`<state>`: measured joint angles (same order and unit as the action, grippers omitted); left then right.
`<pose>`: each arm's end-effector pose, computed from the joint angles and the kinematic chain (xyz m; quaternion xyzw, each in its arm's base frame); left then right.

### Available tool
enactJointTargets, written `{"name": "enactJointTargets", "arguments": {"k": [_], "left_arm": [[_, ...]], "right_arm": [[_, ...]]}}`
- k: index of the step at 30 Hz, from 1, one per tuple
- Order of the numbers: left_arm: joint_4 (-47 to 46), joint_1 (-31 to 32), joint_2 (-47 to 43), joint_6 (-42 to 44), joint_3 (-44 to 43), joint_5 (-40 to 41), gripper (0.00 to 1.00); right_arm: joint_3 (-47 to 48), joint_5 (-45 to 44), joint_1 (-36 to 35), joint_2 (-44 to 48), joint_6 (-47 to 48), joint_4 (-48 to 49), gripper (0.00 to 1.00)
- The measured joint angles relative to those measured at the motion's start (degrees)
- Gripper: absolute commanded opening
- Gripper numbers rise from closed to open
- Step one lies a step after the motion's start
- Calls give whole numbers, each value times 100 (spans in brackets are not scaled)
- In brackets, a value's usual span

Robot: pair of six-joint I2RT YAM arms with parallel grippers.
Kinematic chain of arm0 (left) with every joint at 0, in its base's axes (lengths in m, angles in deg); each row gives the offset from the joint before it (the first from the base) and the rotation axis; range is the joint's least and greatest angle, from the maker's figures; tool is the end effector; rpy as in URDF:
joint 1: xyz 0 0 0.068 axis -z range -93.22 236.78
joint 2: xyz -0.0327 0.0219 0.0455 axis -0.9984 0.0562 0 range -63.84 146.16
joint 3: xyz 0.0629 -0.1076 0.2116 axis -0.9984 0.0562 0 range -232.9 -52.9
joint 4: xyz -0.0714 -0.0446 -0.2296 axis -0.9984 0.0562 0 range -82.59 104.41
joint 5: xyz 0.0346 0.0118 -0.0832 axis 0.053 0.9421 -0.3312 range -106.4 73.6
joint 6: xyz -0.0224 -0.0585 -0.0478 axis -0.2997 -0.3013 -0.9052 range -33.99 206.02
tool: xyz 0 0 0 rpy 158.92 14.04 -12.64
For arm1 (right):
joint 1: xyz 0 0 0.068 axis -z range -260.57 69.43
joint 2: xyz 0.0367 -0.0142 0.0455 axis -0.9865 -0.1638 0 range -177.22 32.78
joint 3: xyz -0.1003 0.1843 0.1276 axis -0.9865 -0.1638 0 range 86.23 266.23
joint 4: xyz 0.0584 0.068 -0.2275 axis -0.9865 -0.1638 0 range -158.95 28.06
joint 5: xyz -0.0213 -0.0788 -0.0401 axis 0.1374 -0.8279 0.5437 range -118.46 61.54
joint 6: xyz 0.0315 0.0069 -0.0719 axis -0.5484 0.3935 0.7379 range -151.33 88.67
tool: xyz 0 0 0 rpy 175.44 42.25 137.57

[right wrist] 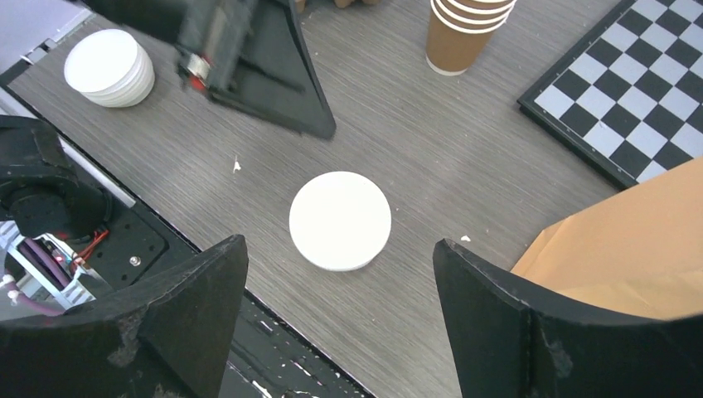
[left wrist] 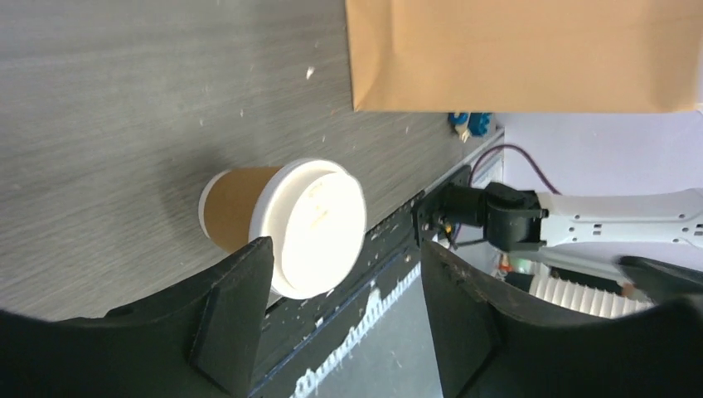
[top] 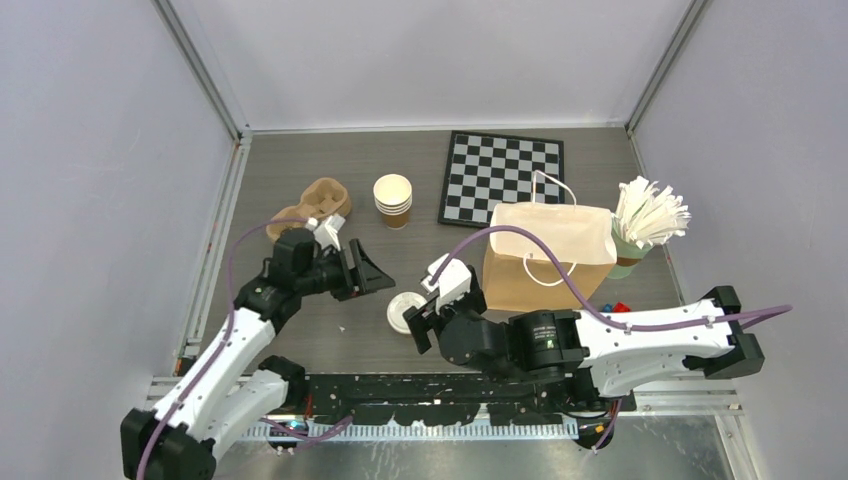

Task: Pack the takeout coffee

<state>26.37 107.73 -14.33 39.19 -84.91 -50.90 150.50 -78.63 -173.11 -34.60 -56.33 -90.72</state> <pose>0.1784 -0.1094 0.2047 -0.0607 0.8610 -0.4596 0.2093 0.0405 0.2607 0.3168 -0.2689 0.7726 0.1839 0.5450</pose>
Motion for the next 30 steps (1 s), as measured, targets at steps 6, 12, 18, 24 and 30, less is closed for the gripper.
{"name": "enactJointTargets", "arguments": {"k": [6, 12, 18, 24, 30], "left_arm": [[1602, 4, -793, 623, -1307, 1311, 100], [2767, 4, -1314, 942, -1567, 2238, 100], [3178, 4, -1591, 990, -1565, 2402, 97], [3145, 4, -1025, 957, -1633, 2986, 93], [2806, 4, -205, 1023, -1908, 2959, 94]], "right_arm": [[81, -17, 188, -149, -529, -439, 87], [87, 632, 1145, -164, -949, -702, 83], [175, 1449, 1930, -188, -1027, -927, 82], [835, 1805, 1941, -511, -955, -1272, 82], [1672, 1869, 2015, -695, -734, -1578, 82]]}}
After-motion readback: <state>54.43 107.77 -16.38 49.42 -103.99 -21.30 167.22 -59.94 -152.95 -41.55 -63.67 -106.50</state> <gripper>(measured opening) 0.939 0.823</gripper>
